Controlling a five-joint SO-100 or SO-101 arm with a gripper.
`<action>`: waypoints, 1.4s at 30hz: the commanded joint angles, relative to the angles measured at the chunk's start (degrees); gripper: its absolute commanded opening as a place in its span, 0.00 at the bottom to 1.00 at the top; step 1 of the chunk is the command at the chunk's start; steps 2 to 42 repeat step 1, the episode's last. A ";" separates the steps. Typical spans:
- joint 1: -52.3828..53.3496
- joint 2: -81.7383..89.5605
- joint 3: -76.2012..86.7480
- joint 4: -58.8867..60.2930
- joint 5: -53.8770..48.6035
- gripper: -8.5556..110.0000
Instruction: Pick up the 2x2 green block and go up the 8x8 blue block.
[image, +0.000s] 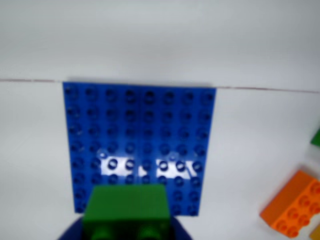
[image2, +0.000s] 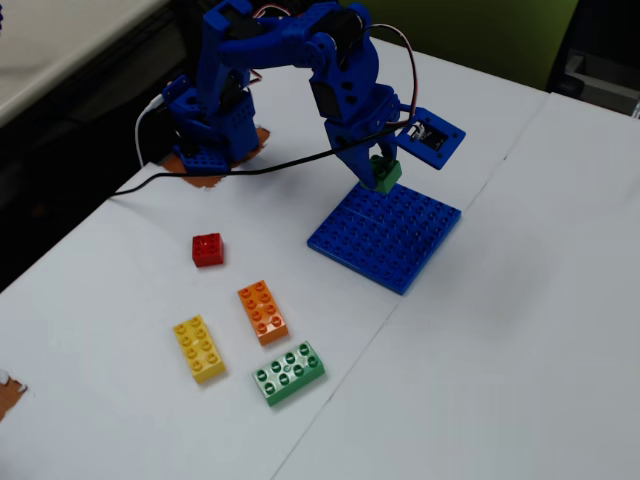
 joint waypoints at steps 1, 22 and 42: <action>-0.35 0.44 -1.49 -0.62 -0.44 0.09; -0.35 0.44 -1.49 -0.62 -0.44 0.09; -0.35 0.44 -1.49 -0.62 -0.44 0.09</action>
